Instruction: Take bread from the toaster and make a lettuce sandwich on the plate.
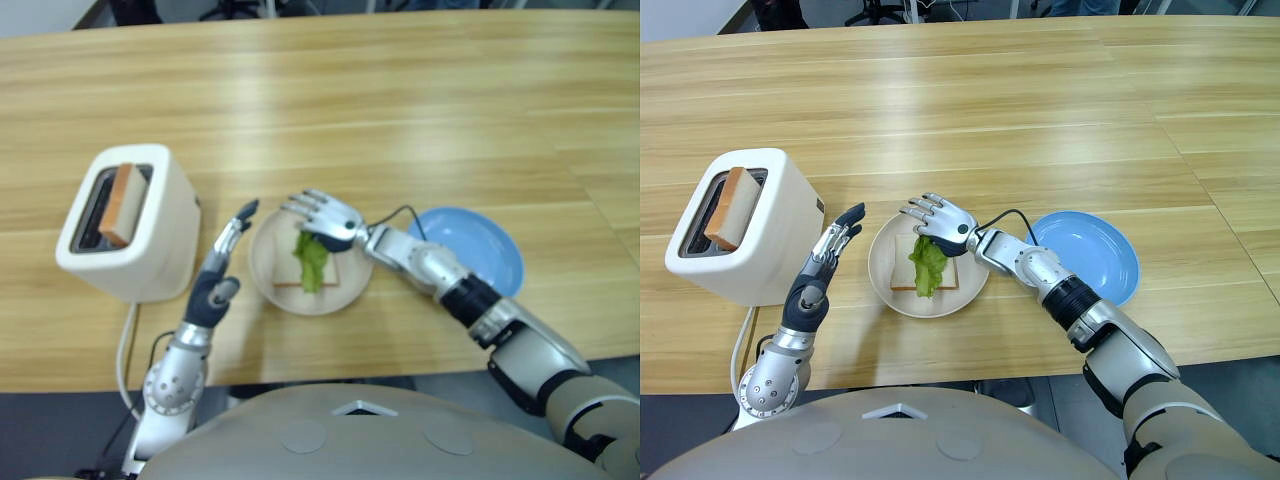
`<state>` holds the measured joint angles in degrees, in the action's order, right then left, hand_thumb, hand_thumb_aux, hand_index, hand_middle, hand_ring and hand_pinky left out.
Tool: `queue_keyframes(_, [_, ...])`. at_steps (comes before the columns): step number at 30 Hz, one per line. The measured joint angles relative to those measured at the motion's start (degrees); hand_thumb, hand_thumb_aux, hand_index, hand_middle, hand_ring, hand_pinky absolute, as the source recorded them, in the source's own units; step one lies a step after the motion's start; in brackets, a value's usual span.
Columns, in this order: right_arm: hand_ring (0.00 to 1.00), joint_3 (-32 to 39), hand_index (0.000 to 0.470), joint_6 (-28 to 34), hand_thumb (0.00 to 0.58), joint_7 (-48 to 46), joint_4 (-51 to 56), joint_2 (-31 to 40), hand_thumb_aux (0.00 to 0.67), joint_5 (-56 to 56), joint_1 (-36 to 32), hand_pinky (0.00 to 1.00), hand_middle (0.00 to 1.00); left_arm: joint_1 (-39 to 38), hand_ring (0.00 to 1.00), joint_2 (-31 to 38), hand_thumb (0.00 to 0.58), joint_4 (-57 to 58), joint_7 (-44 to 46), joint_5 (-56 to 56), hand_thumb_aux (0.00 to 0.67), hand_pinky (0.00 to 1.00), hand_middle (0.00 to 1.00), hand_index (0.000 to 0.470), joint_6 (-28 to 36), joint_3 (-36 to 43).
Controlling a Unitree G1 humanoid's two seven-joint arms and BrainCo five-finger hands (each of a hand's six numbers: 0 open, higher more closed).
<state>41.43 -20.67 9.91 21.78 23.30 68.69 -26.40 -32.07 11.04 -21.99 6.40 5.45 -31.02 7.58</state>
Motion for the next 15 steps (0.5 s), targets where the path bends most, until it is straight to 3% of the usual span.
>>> queue_keyframes(1, [0.00, 0.65, 0.460, -0.16, 0.580, -1.15, 0.59, -0.12, 0.670, -0.18, 0.08, 0.00, 0.00, -0.01, 0.00, -0.01, 0.000, -0.17, 0.04, -0.03, 0.000, 0.00, 0.00, 0.000, 0.00, -0.01])
queue_keyframes(2, [0.00, 0.82, 0.099, -0.32, 0.223, -1.76, 0.85, -0.39, 0.145, -1.04, 0.25, 0.00, 0.00, 0.00, 0.00, -0.01, 0.000, -0.21, 0.09, -0.04, 0.000, 0.00, 0.00, 0.000, 0.01, -0.01])
queue_keyframes(3, [0.00, 0.82, 0.000, -0.41, 0.000, -2.16, 1.05, -0.57, 0.000, -1.47, 0.22, 0.00, 0.00, 0.04, 0.00, -0.01, 0.000, -0.22, 0.14, -0.05, 0.000, 0.00, 0.00, 0.000, 0.05, -0.01])
queue_keyframes(5, [0.00, 0.80, 0.000, -0.60, 0.000, -2.27, 1.77, -0.62, 0.000, -2.42, -0.09, 0.00, 0.00, 0.28, 0.00, -0.02, 0.000, -0.26, 0.34, -0.09, 0.000, 0.00, 0.00, 0.000, 0.16, -0.03])
queue_keyframes(6, [0.00, 0.67, 0.038, -0.63, 0.092, -2.27, 2.16, -0.54, 0.055, -2.63, -0.40, 0.00, 0.00, 0.35, 0.00, -0.02, 0.000, -0.29, 0.39, -0.15, 0.000, 0.00, 0.00, 0.000, 0.20, -0.08])
queue_keyframes(7, [0.00, 0.63, 0.038, -0.63, 0.092, -2.36, 2.22, -0.41, 0.055, -2.88, -0.45, 0.00, 0.00, 0.37, 0.00, -0.02, 0.000, -0.32, 0.41, -0.26, 0.000, 0.00, 0.00, 0.000, 0.23, -0.13])
queue_keyframes(9, [0.00, 0.95, 0.011, -0.81, 0.027, -2.87, 2.36, -0.24, 0.016, -3.30, -0.37, 0.00, 0.00, 0.43, 0.00, -0.02, 0.000, -0.33, 0.41, -0.30, 0.000, 0.00, 0.00, 0.000, 0.27, -0.34])
queue_keyframes(11, [0.00, 1.82, 0.000, -1.34, 0.000, -3.36, 3.30, -0.48, 0.000, -3.50, -0.26, 0.00, 0.00, 0.68, 0.00, -0.03, 0.000, -0.33, 0.41, -0.31, 0.000, 0.00, 0.00, 0.000, 0.28, -0.48])
queue_keyframes(15, [0.00, 2.94, 0.000, -1.66, 0.000, -3.28, 3.98, -0.20, 0.000, -3.53, 0.02, 0.00, 0.00, 1.18, 0.00, -0.11, 0.000, -0.32, 0.40, -0.49, 0.000, 0.00, 0.00, 0.000, 0.27, -0.59])
